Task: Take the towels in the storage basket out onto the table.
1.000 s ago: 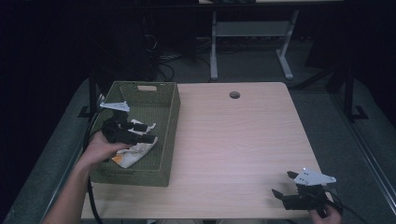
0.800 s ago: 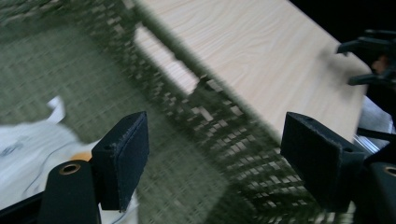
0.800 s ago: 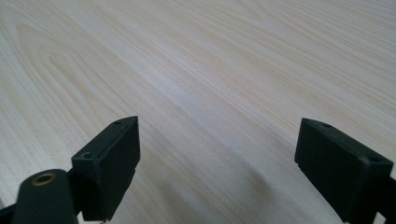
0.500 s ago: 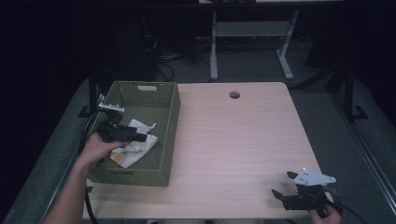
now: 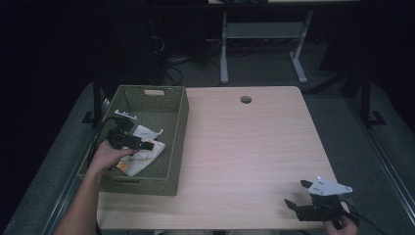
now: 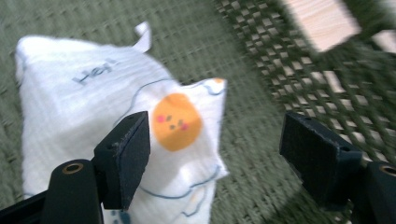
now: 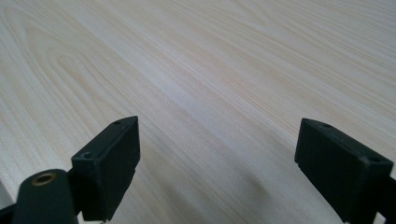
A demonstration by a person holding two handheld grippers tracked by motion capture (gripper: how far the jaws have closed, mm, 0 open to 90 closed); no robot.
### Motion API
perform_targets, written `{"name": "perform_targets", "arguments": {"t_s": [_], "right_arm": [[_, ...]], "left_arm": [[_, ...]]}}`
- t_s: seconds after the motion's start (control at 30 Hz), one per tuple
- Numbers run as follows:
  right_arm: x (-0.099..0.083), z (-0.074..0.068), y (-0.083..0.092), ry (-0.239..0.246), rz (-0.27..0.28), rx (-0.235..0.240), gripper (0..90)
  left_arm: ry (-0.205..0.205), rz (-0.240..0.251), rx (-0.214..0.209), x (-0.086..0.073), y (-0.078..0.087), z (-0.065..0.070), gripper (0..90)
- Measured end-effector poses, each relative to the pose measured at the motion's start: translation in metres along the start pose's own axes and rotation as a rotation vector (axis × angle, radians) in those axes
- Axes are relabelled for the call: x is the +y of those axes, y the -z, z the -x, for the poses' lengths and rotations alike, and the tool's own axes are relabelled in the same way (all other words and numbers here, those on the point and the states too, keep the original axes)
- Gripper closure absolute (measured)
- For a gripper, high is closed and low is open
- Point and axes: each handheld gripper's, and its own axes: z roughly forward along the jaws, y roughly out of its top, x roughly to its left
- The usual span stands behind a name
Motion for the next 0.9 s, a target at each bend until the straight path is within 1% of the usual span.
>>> {"name": "perform_targets", "arguments": {"t_s": [0.03,0.1,0.2,0.33,0.4,0.43,0.47,0.5,0.53,0.6,0.7,0.77,0.87,0.9], "right_arm": [[0.000,0.000,0.000,-0.005,0.002,0.001,13.8],[0.000,0.000,0.001,-0.006,0.001,0.001,13.9],[0.000,0.000,0.001,-0.003,0.001,0.003,13.8],[0.000,-0.001,0.001,-0.001,0.001,0.005,13.9],[0.000,-0.001,0.000,-0.003,0.000,0.006,13.9],[0.000,-0.001,0.000,-0.002,0.000,0.007,13.9],[0.001,-0.001,0.000,0.002,0.002,0.006,13.9],[0.001,-0.002,0.000,0.001,0.002,0.005,13.9],[0.001,-0.002,0.001,0.002,0.002,0.005,13.9],[0.001,-0.001,0.001,-0.001,0.001,0.004,13.9],[0.000,-0.001,0.000,-0.001,0.002,0.005,13.9],[0.001,-0.001,0.000,0.001,0.002,0.006,13.9],[0.001,-0.002,0.001,0.003,0.003,0.004,13.9],[0.001,-0.002,0.001,0.002,0.004,0.004,13.9]], "left_arm": [[0.008,-0.005,0.010,0.000,-0.002,0.000,24.8],[0.014,-0.033,0.045,0.000,-0.004,-0.003,24.8],[0.023,-0.064,0.074,-0.001,-0.007,-0.005,24.9],[0.015,-0.118,0.112,-0.002,-0.015,-0.004,25.0],[0.011,-0.144,0.146,-0.002,-0.019,-0.003,26.1],[0.000,-0.159,0.154,-0.002,-0.021,-0.004,26.3],[0.002,-0.173,0.152,-0.002,-0.023,-0.004,26.3],[0.012,-0.182,0.160,-0.002,-0.026,-0.003,26.4],[0.011,-0.193,0.169,-0.002,-0.027,-0.003,26.9],[0.018,-0.220,0.172,-0.002,-0.031,-0.004,28.3],[0.003,-0.263,0.194,-0.003,-0.037,-0.003,30.0],[0.006,-0.274,0.197,-0.003,-0.038,-0.002,30.8],[-0.013,-0.293,0.209,-0.004,-0.040,-0.002,33.4],[-0.014,-0.294,0.212,-0.004,-0.041,-0.001,34.2]]}}
